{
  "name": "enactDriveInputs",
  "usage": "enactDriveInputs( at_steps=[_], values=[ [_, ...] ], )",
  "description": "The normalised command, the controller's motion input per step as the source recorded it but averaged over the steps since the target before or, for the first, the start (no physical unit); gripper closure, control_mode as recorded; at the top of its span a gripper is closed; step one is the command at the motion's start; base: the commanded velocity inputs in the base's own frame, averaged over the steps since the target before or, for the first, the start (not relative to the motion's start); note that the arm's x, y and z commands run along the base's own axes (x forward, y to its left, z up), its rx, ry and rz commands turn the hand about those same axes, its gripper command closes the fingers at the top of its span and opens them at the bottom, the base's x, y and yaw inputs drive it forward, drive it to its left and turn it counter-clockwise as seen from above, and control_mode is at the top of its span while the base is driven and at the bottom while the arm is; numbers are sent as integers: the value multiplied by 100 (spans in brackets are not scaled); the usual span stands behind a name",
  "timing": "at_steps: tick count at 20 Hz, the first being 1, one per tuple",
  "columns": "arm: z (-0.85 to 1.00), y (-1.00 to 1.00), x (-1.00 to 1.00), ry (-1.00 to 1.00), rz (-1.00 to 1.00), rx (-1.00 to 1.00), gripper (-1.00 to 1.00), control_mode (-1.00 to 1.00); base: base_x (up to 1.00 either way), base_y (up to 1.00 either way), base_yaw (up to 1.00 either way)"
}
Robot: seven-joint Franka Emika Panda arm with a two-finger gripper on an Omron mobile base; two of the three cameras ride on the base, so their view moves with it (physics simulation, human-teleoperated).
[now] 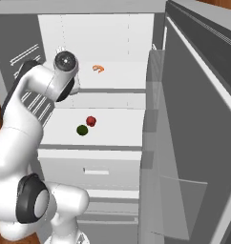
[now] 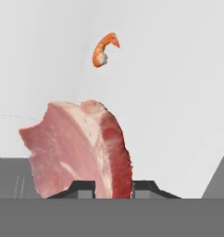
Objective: Transport the steak and lime to the fridge. Place the steak on the rack containing meat and place the lime on the rack containing the vegetable, ensuring meats and vegetables are on different racks.
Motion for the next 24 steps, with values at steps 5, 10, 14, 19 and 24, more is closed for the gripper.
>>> enactDriveInputs(
  at_steps=[5, 10, 14, 19, 24],
  values=[
    [24, 11, 50, 9, 0, 0, 100, -100, 0, 0, 0],
    [40, 11, 49, 23, 0, 0, 100, -100, 0, 0, 0],
    [21, 4, 41, 18, 0, -1, 100, -100, 0, 0, 0],
    [-1, 0, 6, 1, 0, 0, 100, -100, 0, 0, 0],
    [-16, 0, 0, 0, 0, 0, 100, -100, 0, 0, 0]
  ],
)
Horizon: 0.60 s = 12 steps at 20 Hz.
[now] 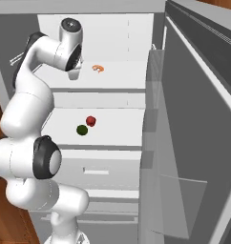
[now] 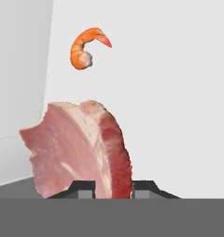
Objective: Transport the steak and lime to the fridge. Place the steak on the rack containing meat and place the lime on the rack containing the vegetable, ensuring meats and vegetables are on different racks.
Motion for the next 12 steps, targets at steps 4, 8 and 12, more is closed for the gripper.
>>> enactDriveInputs(
  at_steps=[4, 8, 12],
  values=[
    [-34, 0, 11, 0, 0, 0, 100, -100, 0, 0, 0],
    [-51, 0, 22, 0, 0, 0, 100, -100, 0, 0, 0],
    [-51, 0, 21, 0, 0, 0, 100, -100, 0, 0, 0]
  ],
)
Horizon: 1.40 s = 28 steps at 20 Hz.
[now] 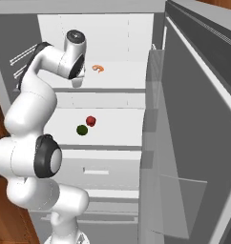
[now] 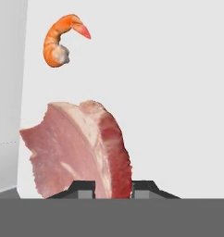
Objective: Transport the steak and lime to the fridge. Place the steak on the rack containing meat and place the lime on the rack containing the vegetable, ensuring meats and vegetables are on different racks.
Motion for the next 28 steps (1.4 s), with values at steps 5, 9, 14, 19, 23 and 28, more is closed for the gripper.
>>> enactDriveInputs(
  at_steps=[5, 9, 14, 19, 23, 28],
  values=[
    [-11, 0, 24, 0, 0, 0, 100, -100, 0, 0, 0],
    [-22, 2, 28, 0, 0, 0, 100, -100, 0, 0, 0],
    [-18, 7, 10, 0, 0, 0, -100, -100, 0, 0, 0],
    [0, 0, 0, 0, 0, 0, -100, -100, 0, 0, 0],
    [0, 1, -6, -1, 0, 0, -100, -100, 0, 0, 0],
    [0, 0, -58, -16, 0, 1, -100, -100, 0, 0, 0]
  ],
)
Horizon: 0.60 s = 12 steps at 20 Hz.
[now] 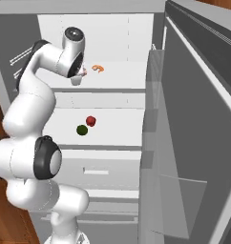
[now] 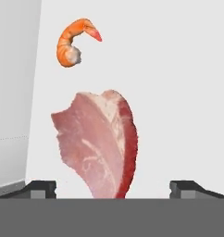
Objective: Transport the steak and lime to the fridge. Place the steak on the rack containing meat and place the lime on the rack containing the vegetable, ensuring meats and vegetables are on different racks.
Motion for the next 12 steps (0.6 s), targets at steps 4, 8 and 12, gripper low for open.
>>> enactDriveInputs(
  at_steps=[4, 8, 12],
  values=[
    [0, 0, -84, -22, 0, 0, -100, -100, 0, 0, 0],
    [0, 0, -90, -20, 0, 0, -100, -100, 0, 0, 0],
    [19, 0, -99, -13, 0, 5, -100, -100, 0, 0, 0]
  ],
)
